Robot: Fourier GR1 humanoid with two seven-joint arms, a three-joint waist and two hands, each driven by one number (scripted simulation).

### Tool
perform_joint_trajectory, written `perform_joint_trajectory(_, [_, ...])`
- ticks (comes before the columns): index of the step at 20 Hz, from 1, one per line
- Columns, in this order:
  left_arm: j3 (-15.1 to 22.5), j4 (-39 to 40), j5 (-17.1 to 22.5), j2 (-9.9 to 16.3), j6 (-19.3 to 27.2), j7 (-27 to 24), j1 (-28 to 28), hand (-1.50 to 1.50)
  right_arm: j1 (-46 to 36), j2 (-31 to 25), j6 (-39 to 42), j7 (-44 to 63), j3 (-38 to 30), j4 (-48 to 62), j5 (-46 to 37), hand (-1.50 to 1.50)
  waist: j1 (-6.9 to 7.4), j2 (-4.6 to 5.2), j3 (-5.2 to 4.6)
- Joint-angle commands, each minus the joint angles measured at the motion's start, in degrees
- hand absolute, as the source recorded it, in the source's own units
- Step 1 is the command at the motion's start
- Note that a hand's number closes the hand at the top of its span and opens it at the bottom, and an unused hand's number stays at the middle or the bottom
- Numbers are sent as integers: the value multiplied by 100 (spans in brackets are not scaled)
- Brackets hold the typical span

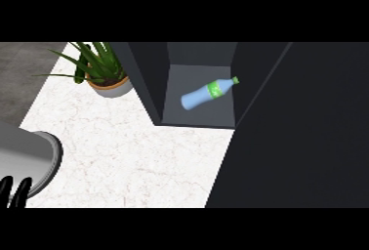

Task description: Pick up the bottled water, place it into the cabinet and close the cabinet

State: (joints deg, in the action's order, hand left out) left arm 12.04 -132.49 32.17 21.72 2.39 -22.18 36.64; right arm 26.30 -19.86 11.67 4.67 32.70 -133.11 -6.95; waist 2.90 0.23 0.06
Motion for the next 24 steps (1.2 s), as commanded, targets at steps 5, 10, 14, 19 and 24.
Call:
perform_joint_trajectory(5, [-864, 60, 698, 335, -754, -247, 441, -150, -748, 1411, -244, 642, 981, 294, 561, 150, 156, -19, -33])
perform_joint_trajectory(10, [-1004, -26, 976, 345, -1197, -397, 858, -150, -2046, 1945, -802, 1374, 830, 895, 781, 150, 170, -13, -24])
perform_joint_trajectory(14, [-1843, 299, 1557, 611, -1667, -474, 913, -150, -3237, 1966, -1473, 1955, 634, 1468, 1079, 150, 97, 3, -23])
perform_joint_trajectory(19, [-2166, 226, 1886, 513, -1948, -475, 1309, -150, -4198, 1974, -1631, 1975, -195, 1868, 1911, 150, -53, -15, -7])
perform_joint_trajectory(24, [-2607, 453, 2227, 591, -2593, -526, 1620, -150, -5157, 1976, -2073, 1620, -654, 2934, 2665, 150, 36, -7, -6])
